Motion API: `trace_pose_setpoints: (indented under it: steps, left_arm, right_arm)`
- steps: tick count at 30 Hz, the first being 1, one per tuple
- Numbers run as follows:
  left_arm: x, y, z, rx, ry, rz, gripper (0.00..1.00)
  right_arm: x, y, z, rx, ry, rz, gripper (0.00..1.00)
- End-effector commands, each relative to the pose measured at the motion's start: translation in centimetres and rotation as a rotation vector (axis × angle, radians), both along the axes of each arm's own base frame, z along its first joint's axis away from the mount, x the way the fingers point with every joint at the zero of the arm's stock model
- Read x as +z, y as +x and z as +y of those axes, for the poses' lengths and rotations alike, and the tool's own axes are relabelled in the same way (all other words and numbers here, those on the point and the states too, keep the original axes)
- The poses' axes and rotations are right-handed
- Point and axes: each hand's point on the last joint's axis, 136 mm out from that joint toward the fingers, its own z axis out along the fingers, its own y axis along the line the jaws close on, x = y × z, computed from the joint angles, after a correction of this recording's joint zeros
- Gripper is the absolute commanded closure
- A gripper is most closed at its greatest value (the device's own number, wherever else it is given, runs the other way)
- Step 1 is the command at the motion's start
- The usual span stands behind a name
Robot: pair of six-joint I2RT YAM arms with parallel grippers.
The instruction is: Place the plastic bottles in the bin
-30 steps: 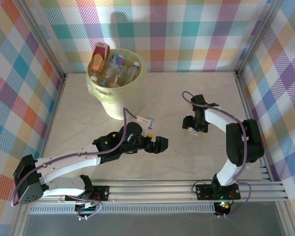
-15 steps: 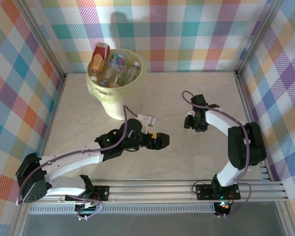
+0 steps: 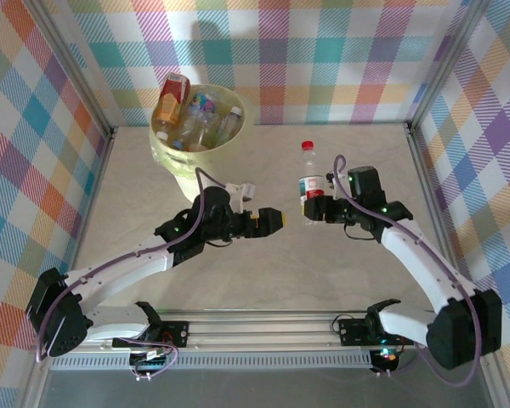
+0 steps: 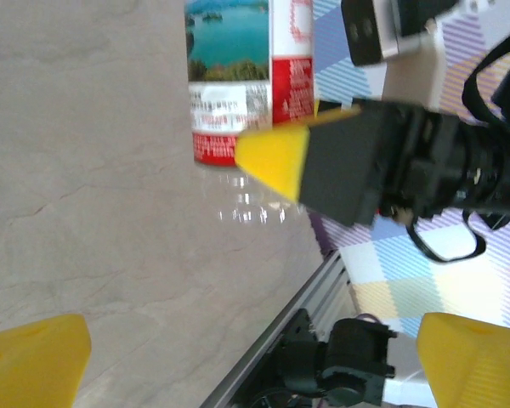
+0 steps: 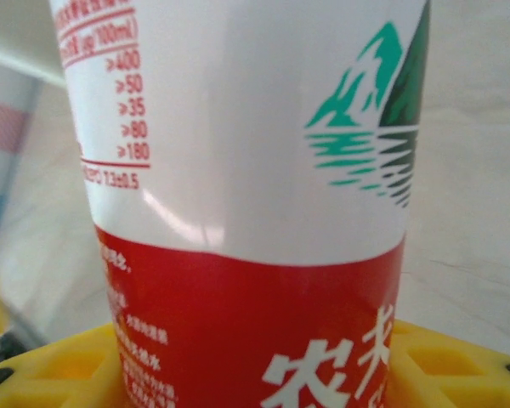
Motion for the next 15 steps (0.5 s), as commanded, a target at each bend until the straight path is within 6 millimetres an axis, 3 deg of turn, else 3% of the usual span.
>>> trace_pose_setpoints:
  steps: [1, 9, 15]
  left_arm:
    - [5.1, -0.1, -0.7, -0.052, -0.124, -0.067, 0.02]
    - [7.4, -0.1, -1.3, -0.080, -0.208, -0.129, 0.06]
    - [7.0, 0.6, -1.7, -0.062, -0.239, -0.127, 0.08]
  right_arm:
    - [3.3, -2.9, 2.6, 0.175, 0.146, -0.050, 0.44]
    - [5.5, -7.3, 4.9, 0.372, 0.301, -0.032, 0.45]
    - [5.6, -9.5, 6.0, 0.478, 0.355, 0.000, 0.45]
